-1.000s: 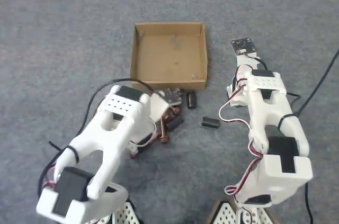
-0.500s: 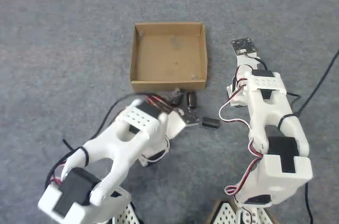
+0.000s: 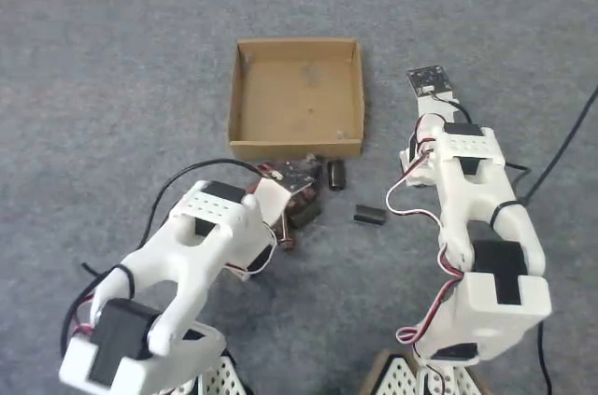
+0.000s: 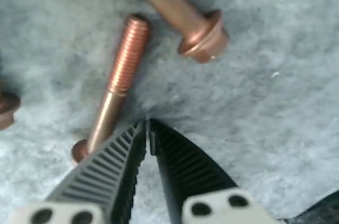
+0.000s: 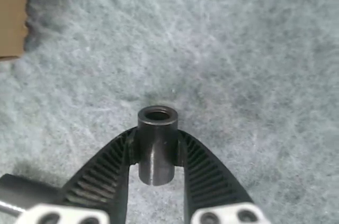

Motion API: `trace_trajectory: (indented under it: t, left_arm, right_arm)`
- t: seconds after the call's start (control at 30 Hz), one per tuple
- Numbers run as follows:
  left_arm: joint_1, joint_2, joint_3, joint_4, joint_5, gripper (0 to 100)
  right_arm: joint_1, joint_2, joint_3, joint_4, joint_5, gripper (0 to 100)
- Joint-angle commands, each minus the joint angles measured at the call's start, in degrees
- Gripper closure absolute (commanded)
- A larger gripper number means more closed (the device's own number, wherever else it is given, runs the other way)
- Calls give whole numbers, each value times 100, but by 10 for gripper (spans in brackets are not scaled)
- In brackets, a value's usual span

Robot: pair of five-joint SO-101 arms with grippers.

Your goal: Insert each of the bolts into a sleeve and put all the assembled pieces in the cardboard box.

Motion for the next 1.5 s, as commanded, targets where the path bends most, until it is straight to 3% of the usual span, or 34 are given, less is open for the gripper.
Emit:
trace_trajectory:
  t: [0.0,0.33,0.67,0.87,0.97,1.3,1.47]
  left_arm:
    - [-264,35,-75,-290,79,989]
    - [-237,-44,-119,-290,598,989]
    - [-264,-1556,347,-325,659,989]
    - [-264,-1046,585,-853,1125,988]
    - [-281,-624,365,-738,1143,988]
    - [-1609,-686,57,-985,1327,988]
    - [-1574,-791,66,-1284,2013,988]
  right_arm:
    - [-22,-40,-35,-66,79,993]
    - [-22,-40,-35,-75,79,993]
    - [-22,-40,-35,-101,79,993]
    - [-22,-40,-35,-84,79,993]
    - [-13,-40,-35,-66,79,993]
    - [-13,-40,-35,-57,79,993]
    - [-13,-40,-35,-57,79,993]
